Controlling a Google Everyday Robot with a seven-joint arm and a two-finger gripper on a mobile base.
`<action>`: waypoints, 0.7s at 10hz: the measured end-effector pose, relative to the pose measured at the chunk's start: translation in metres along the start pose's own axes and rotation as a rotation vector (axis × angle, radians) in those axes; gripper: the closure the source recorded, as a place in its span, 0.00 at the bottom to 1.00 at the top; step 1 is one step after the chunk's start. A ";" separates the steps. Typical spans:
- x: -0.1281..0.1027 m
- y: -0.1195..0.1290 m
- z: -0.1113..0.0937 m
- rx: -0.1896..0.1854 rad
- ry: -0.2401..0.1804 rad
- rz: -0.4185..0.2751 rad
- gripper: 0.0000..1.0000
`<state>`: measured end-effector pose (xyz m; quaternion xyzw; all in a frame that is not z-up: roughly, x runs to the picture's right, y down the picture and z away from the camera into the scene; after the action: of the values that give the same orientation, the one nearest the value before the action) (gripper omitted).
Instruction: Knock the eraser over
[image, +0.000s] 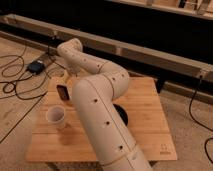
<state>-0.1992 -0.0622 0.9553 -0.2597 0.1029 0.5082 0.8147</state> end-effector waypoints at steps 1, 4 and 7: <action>0.005 0.010 0.002 -0.017 0.017 -0.013 0.20; 0.019 0.036 -0.002 -0.050 0.061 -0.046 0.20; 0.027 0.049 -0.015 -0.059 0.076 -0.059 0.20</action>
<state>-0.2287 -0.0322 0.9151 -0.3058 0.1112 0.4764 0.8168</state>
